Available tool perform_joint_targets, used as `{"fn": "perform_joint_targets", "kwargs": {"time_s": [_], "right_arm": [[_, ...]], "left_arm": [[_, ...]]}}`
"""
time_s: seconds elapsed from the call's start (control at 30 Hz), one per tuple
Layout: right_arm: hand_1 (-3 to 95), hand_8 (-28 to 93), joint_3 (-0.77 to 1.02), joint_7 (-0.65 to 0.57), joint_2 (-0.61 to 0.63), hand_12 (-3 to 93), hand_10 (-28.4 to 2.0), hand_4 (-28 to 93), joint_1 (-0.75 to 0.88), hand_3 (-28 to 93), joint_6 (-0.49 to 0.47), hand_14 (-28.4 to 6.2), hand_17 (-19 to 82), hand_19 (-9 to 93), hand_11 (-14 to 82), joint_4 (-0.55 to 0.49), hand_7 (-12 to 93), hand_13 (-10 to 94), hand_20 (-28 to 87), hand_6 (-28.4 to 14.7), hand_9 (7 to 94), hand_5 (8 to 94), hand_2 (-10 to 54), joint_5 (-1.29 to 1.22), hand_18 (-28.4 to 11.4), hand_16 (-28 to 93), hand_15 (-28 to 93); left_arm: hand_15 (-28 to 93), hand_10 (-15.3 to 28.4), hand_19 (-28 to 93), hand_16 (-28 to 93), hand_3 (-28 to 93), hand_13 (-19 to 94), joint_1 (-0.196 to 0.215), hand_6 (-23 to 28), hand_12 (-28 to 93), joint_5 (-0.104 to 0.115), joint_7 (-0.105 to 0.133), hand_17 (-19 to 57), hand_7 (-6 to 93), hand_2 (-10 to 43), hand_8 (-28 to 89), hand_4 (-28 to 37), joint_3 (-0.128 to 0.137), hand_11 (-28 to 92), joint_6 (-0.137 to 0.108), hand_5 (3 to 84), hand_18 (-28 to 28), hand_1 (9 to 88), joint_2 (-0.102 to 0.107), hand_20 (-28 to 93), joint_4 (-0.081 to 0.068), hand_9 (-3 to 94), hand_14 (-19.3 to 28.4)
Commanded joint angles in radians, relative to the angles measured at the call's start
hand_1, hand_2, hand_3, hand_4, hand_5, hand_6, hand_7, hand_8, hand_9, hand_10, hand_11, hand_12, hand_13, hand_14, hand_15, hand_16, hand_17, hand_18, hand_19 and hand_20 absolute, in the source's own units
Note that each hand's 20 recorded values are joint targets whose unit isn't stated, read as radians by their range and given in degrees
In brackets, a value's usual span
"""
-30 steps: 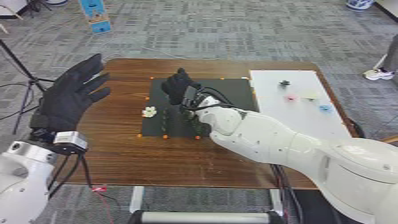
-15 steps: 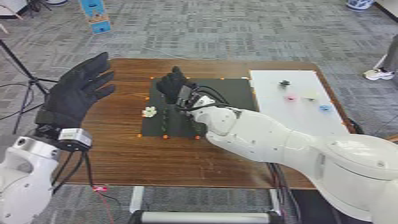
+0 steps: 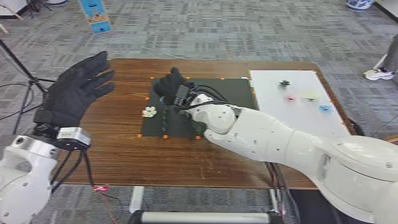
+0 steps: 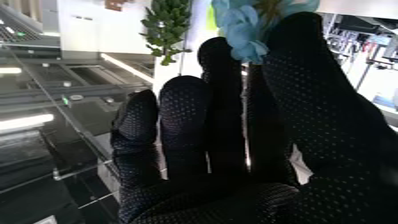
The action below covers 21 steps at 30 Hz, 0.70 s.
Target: Arrange flowers
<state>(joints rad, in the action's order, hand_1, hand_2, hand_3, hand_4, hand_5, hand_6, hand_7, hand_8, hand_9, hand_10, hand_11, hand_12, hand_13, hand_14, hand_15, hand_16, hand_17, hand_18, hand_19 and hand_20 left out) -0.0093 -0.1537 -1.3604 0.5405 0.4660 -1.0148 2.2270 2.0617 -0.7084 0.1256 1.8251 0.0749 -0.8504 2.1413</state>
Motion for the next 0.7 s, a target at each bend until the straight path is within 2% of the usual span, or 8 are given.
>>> {"fn": "perform_joint_targets", "kwargs": {"time_s": [0.03, 0.17, 0.27, 0.43, 0.7], "right_arm": [[54.7, -16, 0.007, -0.013, 0.003, 49.7, -6.9, -28, -0.011, 59, -0.023, -7.2, 25, 78, 39.8, -0.012, 44, 52, 59, 6.9, 60.2, 58.5, -9.5, 0.024, -16.3, 38, 79], [55.1, -15, 0.011, -0.022, 0.008, 49.6, -6.7, -28, -0.009, 58, -0.033, -7.3, 24, 78, 39.6, -0.024, 43, 51, 59, 6.7, 59.6, 57.7, -9.5, 0.027, -16.3, 37, 79], [54.6, -15, 0.013, -0.024, 0.009, 48.7, -6.7, -28, -0.009, 59, -0.042, -7.3, 24, 78, 40.4, -0.027, 43, 51, 59, 6.6, 58.9, 57.6, -9.5, 0.028, -16.3, 37, 79], [54.6, -14, 0.017, -0.033, 0.01, 45.8, -7.3, -28, -0.008, 58, -0.051, -7.4, 24, 78, 43.5, -0.031, 41, 50, 59, 6.5, 56.7, 56.4, -9.5, 0.035, -16.4, 37, 79], [54.0, -22, 0.014, -0.041, 0.01, 41.2, -8.1, -28, -0.014, 57, -0.061, -7.6, 24, 78, 47.8, -0.034, 36, 49, 58, 6.2, 53.7, 54.3, -9.5, 0.032, -16.3, 37, 79]], "left_arm": [[14, 11.4, 34, 4, 63, 15, 0.008, 3.0, 14, 0.0, -0.001, -11.3, 16.2, -9.4, -11, -28.3, 0.01, 15, 0.009, 25.1, 19.1, 25.3, -0.001, 10, 0.002, 19.6, 13.7], [14, 11.0, 34, 4, 63, 15, 0.012, 3.0, 14, 0.0, -0.003, -11.2, 16.1, -9.5, -11, -28.3, 0.018, 15, 0.012, 25.1, 19.1, 25.4, -0.004, 10, 0.004, 19.5, 13.5], [14, 11.2, 34, 4, 63, 15, 0.002, 3.1, 14, 0.0, -0.001, -11.4, 16.1, -9.4, -11, -28.3, 0.006, 15, 0.003, 25.0, 19.1, 25.3, 0.001, 10, -0.001, 19.3, 13.6], [14, 11.5, 34, 4, 63, 14, 0.002, 3.2, 14, 0.001, -0.004, -11.4, 16.1, -9.3, -11, -28.3, 0.007, 15, 0.006, 25.0, 19.0, 25.3, 0.0, 10, 0.0, 19.3, 13.9], [13, 11.7, 33, 4, 63, 14, -0.004, 3.3, 14, 0.001, -0.006, -11.3, 16.1, -9.3, -11, -28.3, 0.003, 15, 0.005, 25.1, 19.0, 25.5, 0.002, 10, -0.003, 19.3, 13.8]]}}
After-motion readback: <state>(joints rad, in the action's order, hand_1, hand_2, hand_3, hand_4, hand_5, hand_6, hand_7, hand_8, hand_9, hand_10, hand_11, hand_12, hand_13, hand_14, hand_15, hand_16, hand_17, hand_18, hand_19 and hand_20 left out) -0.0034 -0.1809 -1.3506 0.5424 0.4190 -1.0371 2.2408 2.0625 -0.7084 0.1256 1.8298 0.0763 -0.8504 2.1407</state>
